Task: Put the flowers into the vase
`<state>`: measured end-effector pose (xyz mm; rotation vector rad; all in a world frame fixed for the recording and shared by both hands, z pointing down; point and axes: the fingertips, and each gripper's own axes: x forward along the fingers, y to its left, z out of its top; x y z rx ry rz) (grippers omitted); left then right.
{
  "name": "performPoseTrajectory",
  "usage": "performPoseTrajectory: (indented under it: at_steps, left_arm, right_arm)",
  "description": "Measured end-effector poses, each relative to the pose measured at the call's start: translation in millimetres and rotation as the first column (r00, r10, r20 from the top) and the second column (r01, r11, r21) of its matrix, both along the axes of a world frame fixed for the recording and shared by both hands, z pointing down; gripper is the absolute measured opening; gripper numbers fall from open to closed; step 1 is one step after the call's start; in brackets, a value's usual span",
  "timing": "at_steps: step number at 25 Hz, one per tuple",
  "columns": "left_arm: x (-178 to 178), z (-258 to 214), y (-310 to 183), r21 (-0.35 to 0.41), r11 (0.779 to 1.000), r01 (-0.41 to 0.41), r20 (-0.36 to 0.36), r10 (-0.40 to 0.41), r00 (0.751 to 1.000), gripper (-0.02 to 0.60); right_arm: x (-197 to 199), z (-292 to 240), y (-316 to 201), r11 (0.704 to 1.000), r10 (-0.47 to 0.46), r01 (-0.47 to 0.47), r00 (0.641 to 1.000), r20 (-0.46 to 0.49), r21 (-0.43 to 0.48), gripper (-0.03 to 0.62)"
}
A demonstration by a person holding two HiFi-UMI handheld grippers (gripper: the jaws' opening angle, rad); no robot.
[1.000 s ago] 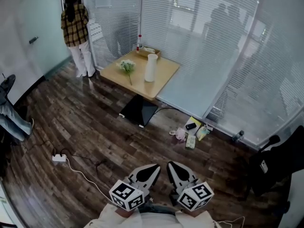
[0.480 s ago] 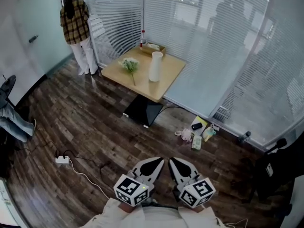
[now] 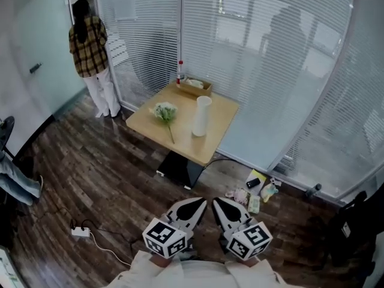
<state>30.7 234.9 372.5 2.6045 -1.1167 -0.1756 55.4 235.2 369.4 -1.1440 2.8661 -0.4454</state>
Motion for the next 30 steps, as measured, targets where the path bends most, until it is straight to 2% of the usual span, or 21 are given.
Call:
performPoseTrajectory:
  at_steps: [2,6,10,13,16,19,23,30]
  left_arm:
    - [-8,0,-20,-0.013,1.0,-0.014,-0.013,0.014,1.0,0.009]
    - [-15,-6,-53,0.007,0.999,-0.04,-0.038,0.04,0.998,0.009]
    - [-18,10,-68,-0.036,0.999,-0.039,-0.064,0.037,0.997,0.008]
    - [-23,19,-88,-0.065,0.998,-0.028,-0.074,0.023,0.997,0.009]
    - [-28,23,-111,-0.067,0.998,-0.01,-0.057,0.006,0.998,0.008]
    - [-39,25,-141,-0.06,0.997,0.045,-0.031,-0.047,0.998,0.008]
    - [-48,25,-184,-0.067,0.994,0.091,-0.028,-0.093,0.995,0.009]
    - [-49,13,-272,-0.051,0.987,0.151,-0.038,-0.153,0.988,0.008]
  right_arm:
    - [-9,0,-19,1.0,0.013,-0.013,1.0,-0.004,0.001,0.013]
    - [-11,1,-49,0.996,0.081,-0.081,0.997,-0.007,0.02,0.012]
    - [-7,17,-66,0.994,0.106,-0.106,0.994,-0.009,-0.035,0.012]
    - [-7,18,-90,0.993,0.107,-0.107,0.994,-0.006,-0.041,0.012]
    - [-13,22,-114,0.995,0.091,-0.091,0.996,-0.001,-0.046,0.012]
    - [-24,20,-146,0.998,0.048,-0.048,0.999,0.005,-0.027,0.012]
    - [-35,10,-190,1.0,-0.01,0.01,1.0,0.006,0.005,0.012]
    - [-31,-7,-277,0.996,-0.06,0.06,0.998,0.005,0.061,0.013]
